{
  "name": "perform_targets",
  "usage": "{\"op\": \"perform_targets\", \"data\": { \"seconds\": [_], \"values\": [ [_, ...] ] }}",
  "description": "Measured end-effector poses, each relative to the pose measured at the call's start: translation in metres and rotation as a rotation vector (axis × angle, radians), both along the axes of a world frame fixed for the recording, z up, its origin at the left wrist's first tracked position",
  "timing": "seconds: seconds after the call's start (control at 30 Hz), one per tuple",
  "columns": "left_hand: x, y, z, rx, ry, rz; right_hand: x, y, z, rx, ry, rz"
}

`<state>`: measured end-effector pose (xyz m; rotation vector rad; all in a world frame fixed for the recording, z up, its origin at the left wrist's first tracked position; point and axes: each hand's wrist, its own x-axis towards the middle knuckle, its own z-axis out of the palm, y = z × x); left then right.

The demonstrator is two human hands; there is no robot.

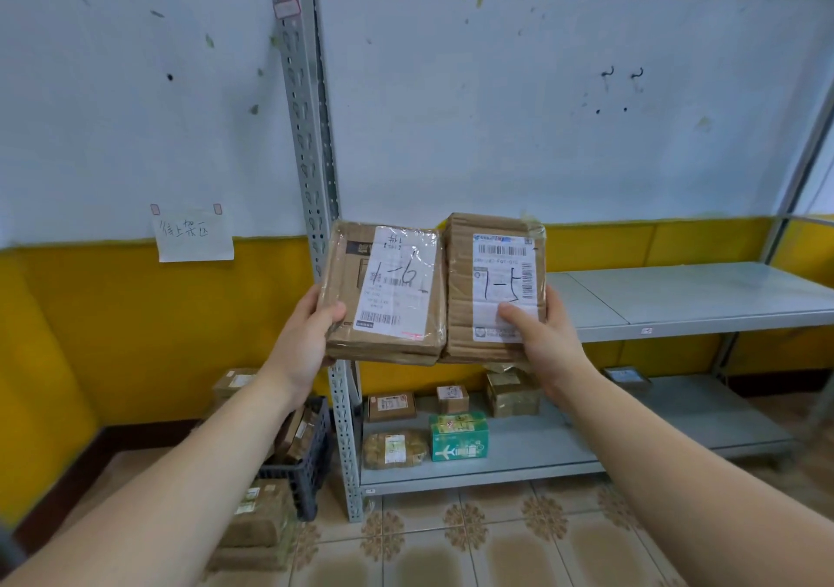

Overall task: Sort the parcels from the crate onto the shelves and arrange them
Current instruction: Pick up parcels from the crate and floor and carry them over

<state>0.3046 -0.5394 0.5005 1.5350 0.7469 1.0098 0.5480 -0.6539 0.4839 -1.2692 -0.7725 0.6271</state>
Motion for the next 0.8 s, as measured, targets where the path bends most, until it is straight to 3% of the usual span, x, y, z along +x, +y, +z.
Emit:
{"op": "perform_targets", "data": {
  "seconds": [0.13, 0.37, 0.5, 0.8],
  "values": [
    [0.005, -0.002, 0.001, -0.001, -0.023, -0.045, 0.009, -0.012, -0.001, 0.078, -0.129, 0.026],
    [0.04, -0.013, -0.01, -0.059, -0.041, -0.125, 0.045, -0.045, -0.013, -0.042, -0.234, -0.049],
    [0.076, -0.018, -0.021, -0.12, -0.059, -0.145, 0.078, -0.074, -0.021, -0.077, -0.167, -0.015],
    [0.18, -0.049, -0.053, -0.255, -0.027, -0.254, 0.154, -0.13, -0.046, -0.126, -0.098, -0.179]
  ]
}}
